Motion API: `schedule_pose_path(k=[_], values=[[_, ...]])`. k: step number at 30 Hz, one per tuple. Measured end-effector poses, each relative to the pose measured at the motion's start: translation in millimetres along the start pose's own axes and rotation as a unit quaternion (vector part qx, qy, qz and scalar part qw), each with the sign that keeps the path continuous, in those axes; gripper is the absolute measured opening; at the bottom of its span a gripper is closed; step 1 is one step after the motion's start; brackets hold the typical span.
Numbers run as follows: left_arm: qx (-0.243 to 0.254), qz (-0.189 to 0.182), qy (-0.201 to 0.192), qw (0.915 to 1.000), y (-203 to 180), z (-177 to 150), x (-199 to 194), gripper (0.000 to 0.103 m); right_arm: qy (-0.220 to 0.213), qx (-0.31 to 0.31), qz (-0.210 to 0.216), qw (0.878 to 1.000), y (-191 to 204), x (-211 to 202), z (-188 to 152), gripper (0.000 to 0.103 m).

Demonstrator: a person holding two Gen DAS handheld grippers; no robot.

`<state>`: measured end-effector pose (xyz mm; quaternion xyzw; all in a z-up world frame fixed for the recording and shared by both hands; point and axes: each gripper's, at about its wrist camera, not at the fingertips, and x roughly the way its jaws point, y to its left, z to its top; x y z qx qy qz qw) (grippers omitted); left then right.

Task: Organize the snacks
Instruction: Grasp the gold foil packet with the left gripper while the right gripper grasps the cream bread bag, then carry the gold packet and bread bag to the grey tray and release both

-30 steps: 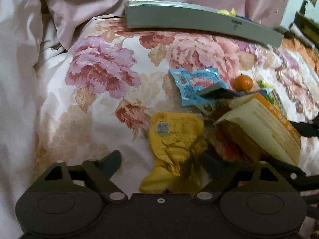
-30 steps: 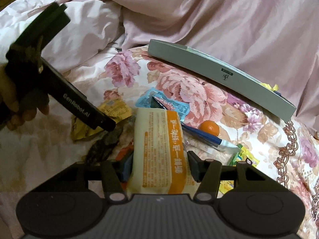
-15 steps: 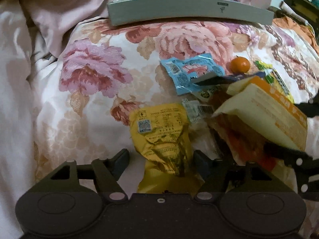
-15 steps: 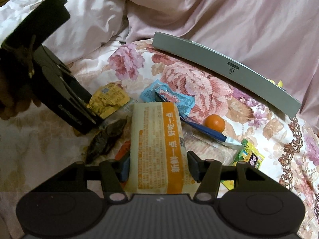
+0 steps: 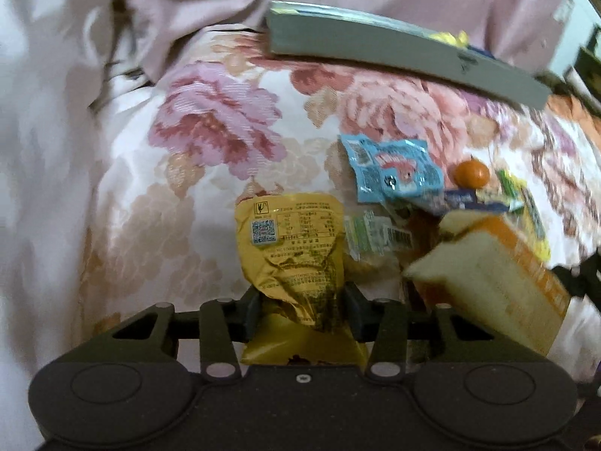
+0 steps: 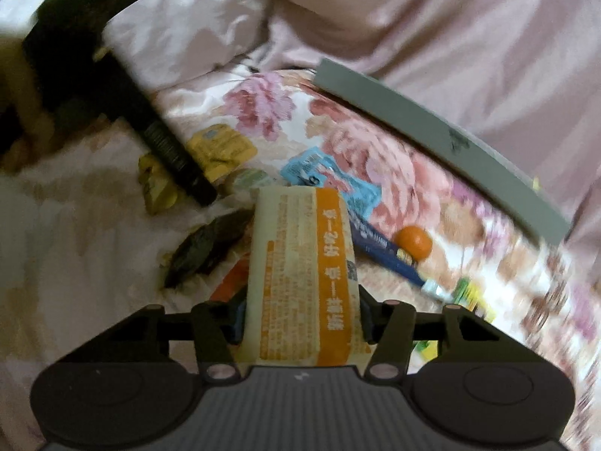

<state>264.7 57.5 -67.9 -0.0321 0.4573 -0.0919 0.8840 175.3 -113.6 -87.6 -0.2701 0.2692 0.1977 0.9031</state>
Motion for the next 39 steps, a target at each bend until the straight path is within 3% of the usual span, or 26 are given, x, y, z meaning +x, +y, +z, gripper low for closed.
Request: schedule_pose_path(k=[3, 8, 18, 22, 25, 32, 35, 39], values=[[-0.003, 0.019, -0.025, 0.9995, -3, 0, -9, 0.046, -0.018, -0.080, -0.032, 0.996, 19, -4, -3, 0.056], [-0.017, 0.025, -0.077, 0.9966, -7, 7, -30, 0.046, -0.054, -0.180, -0.092, 0.978, 39, -10, -8, 0.056], [-0.028, 0.027, -0.171, 0.9845, -15, 18, -60, 0.046, -0.104, -0.188, -0.165, 0.963, 23, -19, 10, 0.056], [-0.041, 0.030, -0.198, 0.9790, -17, 36, -69, 0.047, -0.123, -0.168, -0.186, 0.960, 1, -17, 23, 0.056], [-0.038, 0.031, -0.223, 0.9735, -23, 58, -73, 0.047, -0.137, -0.118, -0.198, 0.963, -25, -15, 37, 0.056], [-0.022, 0.025, -0.265, 0.9637, -51, 133, -56, 0.047, -0.176, -0.013, -0.241, 0.954, -101, 11, 67, 0.056], [-0.016, 0.020, -0.266, 0.9636, -64, 164, -37, 0.047, -0.181, 0.017, -0.256, 0.949, -130, 29, 71, 0.056], [-0.030, 0.009, -0.242, 0.9697, -75, 190, -3, 0.047, -0.175, 0.081, -0.252, 0.948, -168, 53, 78, 0.055]])
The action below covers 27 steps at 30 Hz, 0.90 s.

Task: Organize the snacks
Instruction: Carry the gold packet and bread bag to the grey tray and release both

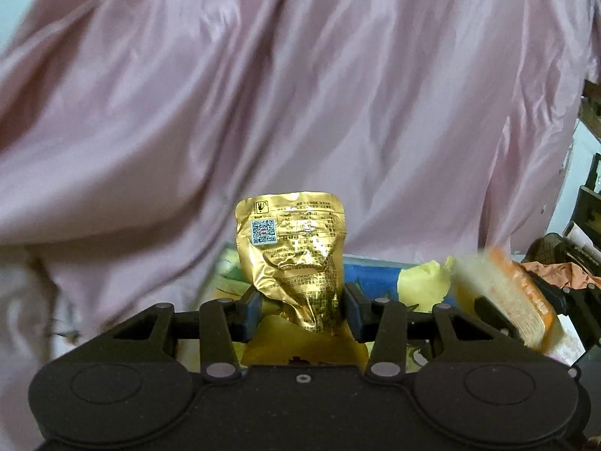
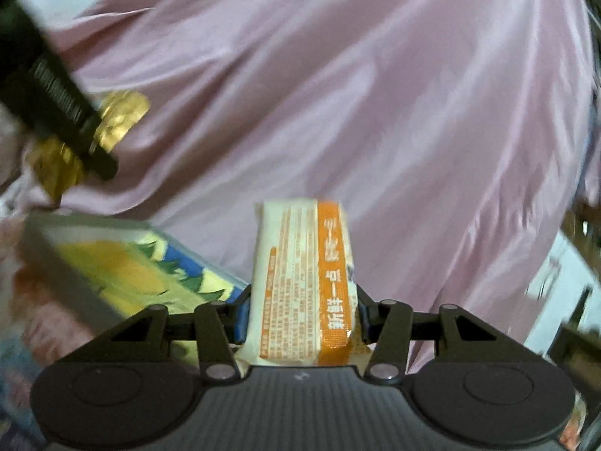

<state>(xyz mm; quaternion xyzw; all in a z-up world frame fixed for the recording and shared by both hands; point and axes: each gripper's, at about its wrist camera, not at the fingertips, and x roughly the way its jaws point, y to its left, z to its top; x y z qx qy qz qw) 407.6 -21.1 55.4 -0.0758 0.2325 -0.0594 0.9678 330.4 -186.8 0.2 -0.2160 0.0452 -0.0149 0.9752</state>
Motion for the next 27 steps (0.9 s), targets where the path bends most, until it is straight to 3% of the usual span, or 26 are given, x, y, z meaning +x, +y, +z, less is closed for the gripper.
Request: schedule_pose_path(k=[2, 4, 5, 10, 15, 17, 19, 27], values=[[-0.009, 0.001, 0.021, 0.9997, -5, -1, 21, 0.047, 0.010, 0.019, 0.002, 1.000, -8, 15, 2, 0.053], [-0.015, 0.004, 0.045, 0.9989, -8, -6, 39, 0.047, 0.027, 0.040, 0.009, 0.999, -13, 27, 2, 0.029], [-0.018, 0.008, 0.058, 0.9981, -9, -8, 48, 0.047, 0.034, 0.044, 0.010, 0.998, -14, 31, 1, 0.026], [-0.026, 0.015, 0.093, 0.9952, -14, -18, 74, 0.048, 0.073, 0.055, 0.034, 0.995, -13, 42, -17, 0.026], [-0.035, 0.016, 0.110, 0.9932, -13, -20, 84, 0.055, 0.062, 0.065, 0.035, 0.995, -13, 40, -22, 0.041], [-0.041, 0.018, 0.108, 0.9932, -14, -23, 77, 0.070, 0.060, 0.074, 0.035, 0.995, -16, 40, -20, 0.048], [-0.041, 0.021, 0.102, 0.9937, -12, -22, 69, 0.080, 0.057, 0.083, 0.034, 0.994, -18, 45, -15, 0.054], [-0.044, 0.032, 0.067, 0.9963, -11, -10, 24, 0.099, 0.023, 0.112, 0.017, 0.993, -40, 25, 3, 0.088]])
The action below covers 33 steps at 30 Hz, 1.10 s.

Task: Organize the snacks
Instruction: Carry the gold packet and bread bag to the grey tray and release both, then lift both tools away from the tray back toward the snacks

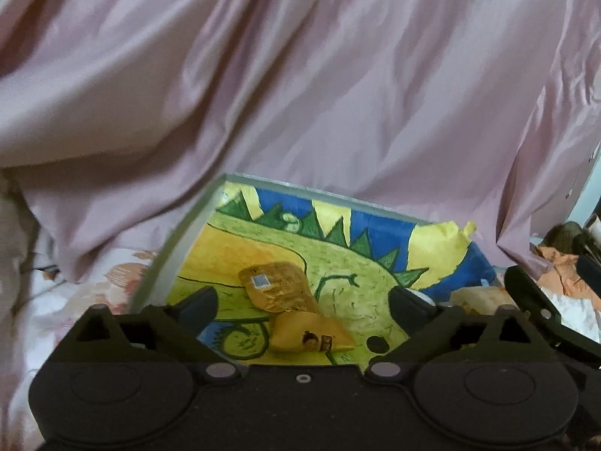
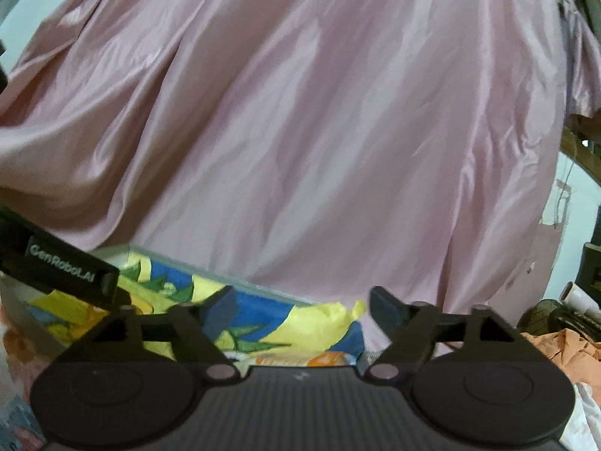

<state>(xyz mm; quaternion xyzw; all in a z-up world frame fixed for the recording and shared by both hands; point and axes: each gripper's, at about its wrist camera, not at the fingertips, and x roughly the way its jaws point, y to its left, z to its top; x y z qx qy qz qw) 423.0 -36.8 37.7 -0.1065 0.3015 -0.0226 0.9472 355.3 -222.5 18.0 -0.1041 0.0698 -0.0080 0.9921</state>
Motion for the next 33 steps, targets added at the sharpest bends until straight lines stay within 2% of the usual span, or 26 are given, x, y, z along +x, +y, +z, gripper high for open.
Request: schedule_pose_path(k=[8, 17, 22, 33], values=[[0.002, 0.004, -0.048, 0.9989, 1, -8, -63, 0.102, -0.045, 0.029, -0.011, 0.999, -15, -42, 19, 0.103], [0.014, 0.006, -0.098, 0.9951, 3, -33, -142, 0.102, -0.085, 0.058, -0.011, 0.995, -32, -108, 26, 0.103], [0.021, -0.002, -0.117, 0.9929, 3, -54, -177, 0.102, -0.091, 0.074, -0.014, 0.993, -37, -142, 22, 0.103], [0.027, -0.006, -0.130, 0.9911, 6, -98, -227, 0.102, -0.106, 0.047, -0.001, 0.993, -31, -213, 9, 0.103]])
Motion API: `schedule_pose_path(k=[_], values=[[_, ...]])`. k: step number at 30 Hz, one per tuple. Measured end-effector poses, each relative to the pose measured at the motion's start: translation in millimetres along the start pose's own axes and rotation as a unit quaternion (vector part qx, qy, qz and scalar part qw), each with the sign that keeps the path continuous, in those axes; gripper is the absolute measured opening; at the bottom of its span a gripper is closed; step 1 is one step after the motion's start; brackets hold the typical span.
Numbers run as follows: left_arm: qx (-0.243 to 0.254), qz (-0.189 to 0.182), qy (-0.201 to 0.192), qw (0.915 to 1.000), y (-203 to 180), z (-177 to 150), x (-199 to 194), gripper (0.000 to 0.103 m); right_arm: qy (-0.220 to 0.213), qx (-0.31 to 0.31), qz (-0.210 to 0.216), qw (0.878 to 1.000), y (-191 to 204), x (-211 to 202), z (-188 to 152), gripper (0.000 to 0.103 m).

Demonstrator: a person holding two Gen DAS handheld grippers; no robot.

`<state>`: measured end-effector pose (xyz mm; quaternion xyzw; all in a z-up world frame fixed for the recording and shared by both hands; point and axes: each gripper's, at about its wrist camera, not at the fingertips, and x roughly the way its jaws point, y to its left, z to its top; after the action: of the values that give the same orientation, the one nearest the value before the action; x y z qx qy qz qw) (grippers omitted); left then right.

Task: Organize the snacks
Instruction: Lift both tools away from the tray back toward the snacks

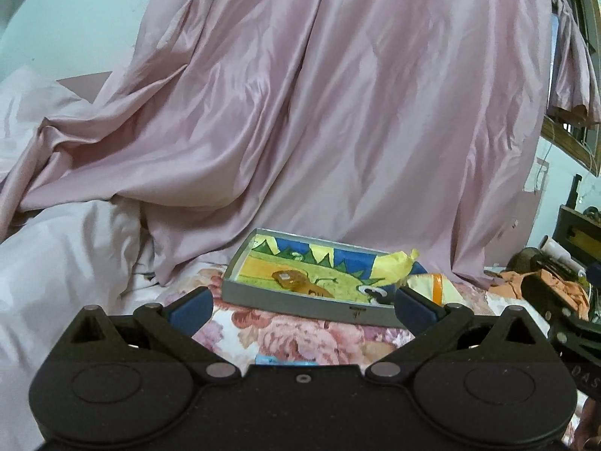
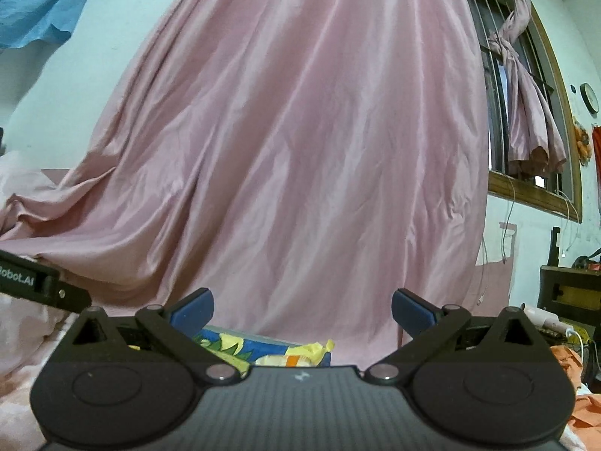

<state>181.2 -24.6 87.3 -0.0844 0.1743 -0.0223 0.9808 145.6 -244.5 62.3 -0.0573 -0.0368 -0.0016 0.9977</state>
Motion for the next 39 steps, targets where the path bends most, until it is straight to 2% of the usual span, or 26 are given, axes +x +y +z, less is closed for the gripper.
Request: schedule_pose_path(k=[9, 15, 21, 29, 35, 39], values=[[0.031, 0.001, 0.021, 0.9993, 11, -30, -31, 0.102, 0.048, -0.002, 0.041, 0.998, 6, -44, -14, 0.103], [0.047, 0.002, 0.055, 0.9974, 26, -51, -39, 0.102, 0.096, 0.006, 0.064, 0.993, 8, -62, -26, 0.103], [0.056, -0.008, 0.107, 0.9927, 37, -76, -35, 0.102, 0.149, 0.003, 0.084, 0.985, 11, -63, -36, 0.103], [0.018, -0.013, 0.185, 0.9825, 56, -100, -16, 0.102, 0.207, -0.052, 0.097, 0.972, 34, -57, -50, 0.103], [-0.005, -0.009, 0.247, 0.9690, 64, -107, 7, 0.102, 0.257, -0.076, 0.121, 0.956, 47, -45, -59, 0.103], [-0.012, -0.016, 0.277, 0.9606, 67, -112, 23, 0.102, 0.313, -0.067, 0.157, 0.934, 49, -25, -69, 0.103]])
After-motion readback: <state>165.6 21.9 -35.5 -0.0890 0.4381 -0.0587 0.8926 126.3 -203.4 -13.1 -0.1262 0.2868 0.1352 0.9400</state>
